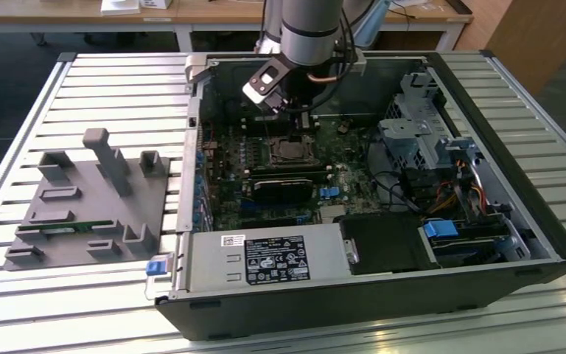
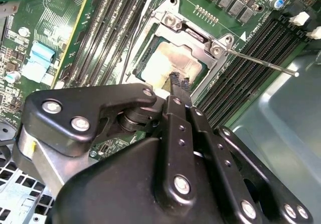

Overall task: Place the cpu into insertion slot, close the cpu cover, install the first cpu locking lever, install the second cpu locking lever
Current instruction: 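Install the first cpu locking lever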

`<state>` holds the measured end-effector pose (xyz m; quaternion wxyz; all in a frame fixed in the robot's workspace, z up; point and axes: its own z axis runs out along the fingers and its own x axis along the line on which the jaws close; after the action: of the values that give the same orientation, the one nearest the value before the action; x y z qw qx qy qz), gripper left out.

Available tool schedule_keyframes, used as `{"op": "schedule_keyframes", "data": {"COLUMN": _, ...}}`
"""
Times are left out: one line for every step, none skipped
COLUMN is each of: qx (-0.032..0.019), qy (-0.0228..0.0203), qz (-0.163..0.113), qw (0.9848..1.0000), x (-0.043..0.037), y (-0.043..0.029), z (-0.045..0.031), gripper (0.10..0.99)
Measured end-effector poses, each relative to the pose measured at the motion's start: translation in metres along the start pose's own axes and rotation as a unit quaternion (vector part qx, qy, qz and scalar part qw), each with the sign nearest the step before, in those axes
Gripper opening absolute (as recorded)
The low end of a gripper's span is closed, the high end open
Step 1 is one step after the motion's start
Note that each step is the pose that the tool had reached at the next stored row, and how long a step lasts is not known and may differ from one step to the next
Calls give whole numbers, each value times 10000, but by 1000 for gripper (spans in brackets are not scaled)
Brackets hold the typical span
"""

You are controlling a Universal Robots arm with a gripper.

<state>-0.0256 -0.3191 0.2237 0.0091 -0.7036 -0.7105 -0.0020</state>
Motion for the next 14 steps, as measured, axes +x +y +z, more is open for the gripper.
{"op": "schedule_keyframes", "data": {"qx": 0, "qy": 0, "qz": 0, "qw": 10000, "x": 0, "y": 0, "z": -2, "gripper": 106}}
{"op": "schedule_keyframes", "data": {"qx": 0, "qy": 0, "qz": 0, "qw": 10000, "x": 0, "y": 0, "z": -5, "gripper": 106}}
{"op": "schedule_keyframes", "data": {"qx": 0, "qy": -1, "qz": 0, "qw": 10000, "x": 0, "y": 0, "z": -9, "gripper": 106}}
{"op": "schedule_keyframes", "data": {"qx": 0, "qy": 0, "qz": 0, "qw": 10000, "x": 0, "y": 0, "z": -13, "gripper": 106}}
{"op": "schedule_keyframes", "data": {"qx": 0, "qy": 0, "qz": 0, "qw": 10000, "x": 0, "y": 0, "z": -18, "gripper": 106}}
{"op": "schedule_keyframes", "data": {"qx": 0, "qy": 0, "qz": 0, "qw": 10000, "x": 0, "y": 0, "z": -25, "gripper": 106}}
{"op": "schedule_keyframes", "data": {"qx": 0, "qy": 0, "qz": 0, "qw": 10000, "x": 0, "y": 0, "z": -30, "gripper": 106}}
{"op": "schedule_keyframes", "data": {"qx": 0, "qy": 0, "qz": 0, "qw": 10000, "x": 1, "y": 0, "z": -36, "gripper": 106}}
{"op": "schedule_keyframes", "data": {"qx": 0, "qy": 0, "qz": 0, "qw": 10000, "x": 1, "y": -1, "z": -44, "gripper": 106}}
{"op": "schedule_keyframes", "data": {"qx": 1, "qy": -1, "qz": 0, "qw": 10000, "x": 1, "y": -1, "z": -53, "gripper": 106}}
{"op": "schedule_keyframes", "data": {"qx": 0, "qy": 0, "qz": 0, "qw": 10000, "x": 1, "y": -1, "z": -58, "gripper": 106}}
{"op": "schedule_keyframes", "data": {"qx": 0, "qy": 0, "qz": 0, "qw": 10000, "x": 1, "y": -1, "z": -63, "gripper": 106}}
{"op": "schedule_keyframes", "data": {"qx": 0, "qy": 0, "qz": 0, "qw": 10000, "x": 1, "y": -1, "z": -70, "gripper": 106}}
{"op": "schedule_keyframes", "data": {"qx": 0, "qy": 0, "qz": 0, "qw": 10000, "x": 1, "y": -1, "z": -75, "gripper": 106}}
